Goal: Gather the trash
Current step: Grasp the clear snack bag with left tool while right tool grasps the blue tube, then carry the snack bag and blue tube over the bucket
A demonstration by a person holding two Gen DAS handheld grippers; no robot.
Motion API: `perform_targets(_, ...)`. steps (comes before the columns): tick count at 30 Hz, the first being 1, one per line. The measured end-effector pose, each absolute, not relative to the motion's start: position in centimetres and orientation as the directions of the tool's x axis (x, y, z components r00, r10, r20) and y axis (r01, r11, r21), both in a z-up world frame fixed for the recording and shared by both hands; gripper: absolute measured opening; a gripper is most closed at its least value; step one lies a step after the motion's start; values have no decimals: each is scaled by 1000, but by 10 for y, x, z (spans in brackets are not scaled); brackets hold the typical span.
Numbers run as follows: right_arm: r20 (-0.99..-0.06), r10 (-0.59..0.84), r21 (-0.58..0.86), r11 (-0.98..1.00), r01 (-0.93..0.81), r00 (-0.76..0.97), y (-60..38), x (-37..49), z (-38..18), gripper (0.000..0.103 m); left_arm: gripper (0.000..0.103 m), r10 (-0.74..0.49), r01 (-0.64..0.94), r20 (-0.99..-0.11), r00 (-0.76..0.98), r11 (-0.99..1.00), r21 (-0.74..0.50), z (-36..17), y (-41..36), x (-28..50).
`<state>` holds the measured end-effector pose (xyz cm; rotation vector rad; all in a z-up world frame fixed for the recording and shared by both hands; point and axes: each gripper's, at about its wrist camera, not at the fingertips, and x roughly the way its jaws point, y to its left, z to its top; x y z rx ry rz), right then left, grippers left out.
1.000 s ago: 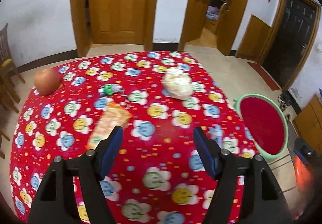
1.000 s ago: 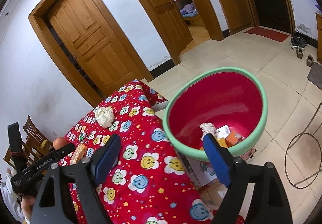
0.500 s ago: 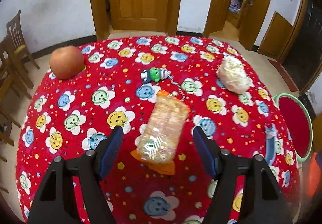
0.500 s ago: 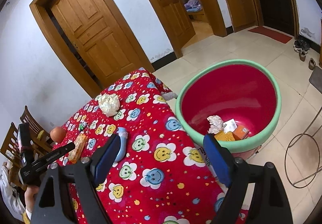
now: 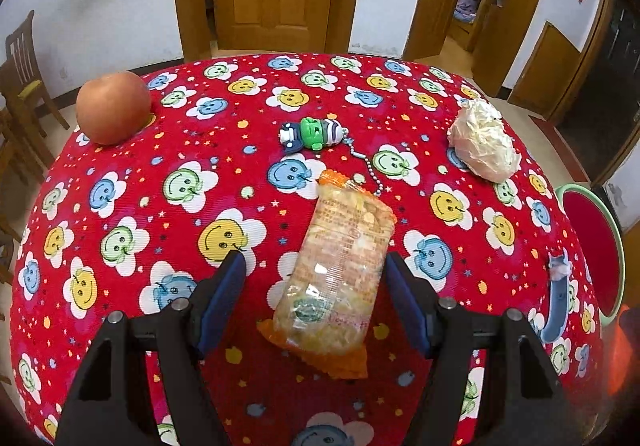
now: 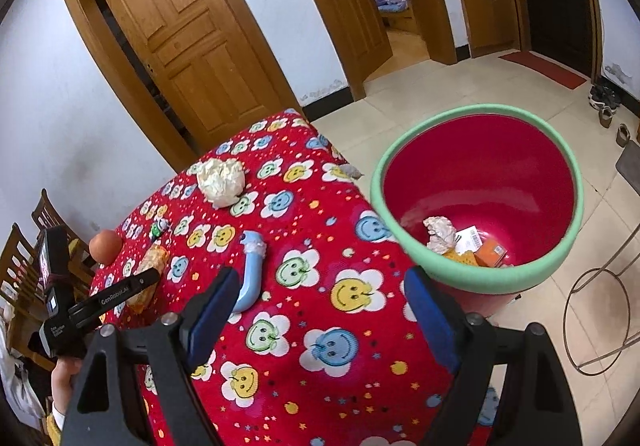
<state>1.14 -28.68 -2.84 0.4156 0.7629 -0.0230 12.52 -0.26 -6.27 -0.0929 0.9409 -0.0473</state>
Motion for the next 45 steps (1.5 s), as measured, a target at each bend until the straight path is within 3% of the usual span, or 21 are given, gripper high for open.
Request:
perform_targets(8,-696,145,329,935,133,703,-262,27,-34,86,39,-120,35,-791,600,992,-124,-63,-3,123)
perform_targets(16,-719,157,302,948,101,677,-242,46,-42,84,38,-163,39,-769,618,983,-177,-56,4,118)
perform_targets(25,-747,183,277,960,49,639,-220,61,-57,55,38,-188,45,-750,634,977,-208,-50,6,113)
perform_targets(32,-755,152,240,969,53,638,-216,63,-61,28,38,-196,49,-742,641,975,-215,-49,8,110)
perform_targets(33,-759,137,228,972,63,637,-217,63,-61,20,38,-196,50,-742,641,975,-215,-49,8,110)
perform_targets(45,-744,147,251,966,68,652,-228,54,-53,20,38,-210,58,-732,648,972,-228,-43,7,103)
